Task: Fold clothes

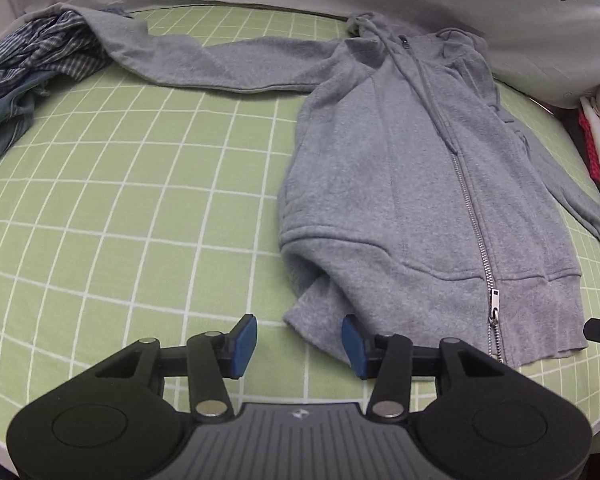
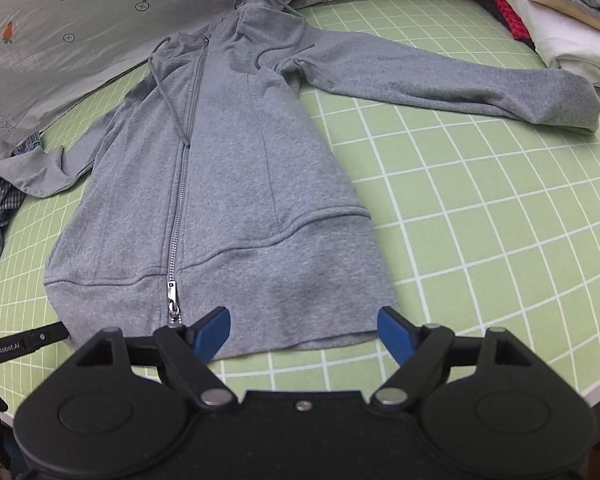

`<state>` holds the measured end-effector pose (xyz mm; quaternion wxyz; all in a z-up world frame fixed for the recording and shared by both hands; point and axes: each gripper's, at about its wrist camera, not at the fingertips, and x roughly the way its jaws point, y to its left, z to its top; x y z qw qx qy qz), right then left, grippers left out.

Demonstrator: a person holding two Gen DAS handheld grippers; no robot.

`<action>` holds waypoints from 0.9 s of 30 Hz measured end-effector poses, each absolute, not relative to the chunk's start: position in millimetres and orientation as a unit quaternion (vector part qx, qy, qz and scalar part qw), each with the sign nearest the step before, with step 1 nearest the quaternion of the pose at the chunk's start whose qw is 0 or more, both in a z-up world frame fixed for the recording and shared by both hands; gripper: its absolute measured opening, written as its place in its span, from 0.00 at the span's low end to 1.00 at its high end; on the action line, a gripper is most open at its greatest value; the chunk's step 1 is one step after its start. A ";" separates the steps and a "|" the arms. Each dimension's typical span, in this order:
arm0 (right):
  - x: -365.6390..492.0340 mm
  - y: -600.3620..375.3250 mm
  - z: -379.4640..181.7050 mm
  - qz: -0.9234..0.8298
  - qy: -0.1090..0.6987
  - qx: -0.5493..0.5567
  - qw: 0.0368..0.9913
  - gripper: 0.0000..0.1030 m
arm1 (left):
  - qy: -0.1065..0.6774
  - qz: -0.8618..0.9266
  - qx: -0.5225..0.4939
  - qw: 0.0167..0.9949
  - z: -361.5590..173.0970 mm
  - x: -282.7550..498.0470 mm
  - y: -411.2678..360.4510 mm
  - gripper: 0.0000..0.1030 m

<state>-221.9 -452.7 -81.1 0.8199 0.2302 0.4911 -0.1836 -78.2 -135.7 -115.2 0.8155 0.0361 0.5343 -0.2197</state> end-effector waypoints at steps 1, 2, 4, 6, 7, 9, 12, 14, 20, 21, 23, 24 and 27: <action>-224.0 -450.7 -80.7 -0.189 0.490 0.230 0.819 0.79 | 0.536 -0.224 0.032 0.814 -117.6 -74.3 -136.4 0.48; -226.2 -448.8 -80.2 -0.195 0.488 0.231 0.819 0.79 | 0.537 -0.228 0.028 0.812 -120.1 -70.5 -137.1 0.47; -230.7 -446.3 -79.7 -0.203 0.485 0.239 0.816 0.79 | 0.541 -0.241 0.021 0.806 -121.6 -66.1 -136.7 0.44; -233.7 -443.3 -81.7 -0.207 0.485 0.247 0.813 0.79 | 0.543 -0.263 0.011 0.798 -121.1 -65.9 -135.8 0.14; -234.6 -441.7 -82.8 -0.208 0.485 0.251 0.811 0.79 | 0.541 -0.266 0.003 0.797 -119.1 -68.0 -134.4 0.06; -233.9 -438.9 -85.8 -0.207 0.489 0.256 0.808 0.79 | 0.535 -0.267 -0.009 0.802 -113.8 -74.0 -130.9 0.05; -231.2 -435.8 -87.4 -0.201 0.489 0.266 0.806 0.79 | 0.530 -0.248 -0.045 0.809 -99.8 -87.6 -114.5 0.05; -229.7 -434.3 -87.1 -0.195 0.487 0.268 0.808 0.79 | 0.527 -0.241 -0.099 0.809 -84.9 -99.9 -100.1 0.05; -226.6 -439.1 -90.1 -0.183 0.487 0.263 0.812 0.79 | 0.550 -0.157 -0.135 0.809 -88.9 -122.2 -80.1 0.07; -226.8 -440.8 -90.8 -0.182 0.488 0.262 0.813 0.79 | 0.558 -0.144 -0.123 0.808 -92.1 -122.8 -82.5 0.07; -227.5 -444.3 -89.9 -0.182 0.487 0.256 0.815 0.79 | 0.563 -0.127 -0.110 0.809 -94.9 -123.6 -86.0 0.12; -228.2 -446.0 -88.7 -0.182 0.484 0.250 0.818 0.79 | 0.559 -0.126 -0.111 0.812 -94.2 -123.7 -86.8 0.16; -228.4 -453.4 -89.2 -0.184 0.478 0.231 0.827 0.79 | 0.545 -0.115 -0.113 0.823 -87.7 -126.3 -94.5 0.36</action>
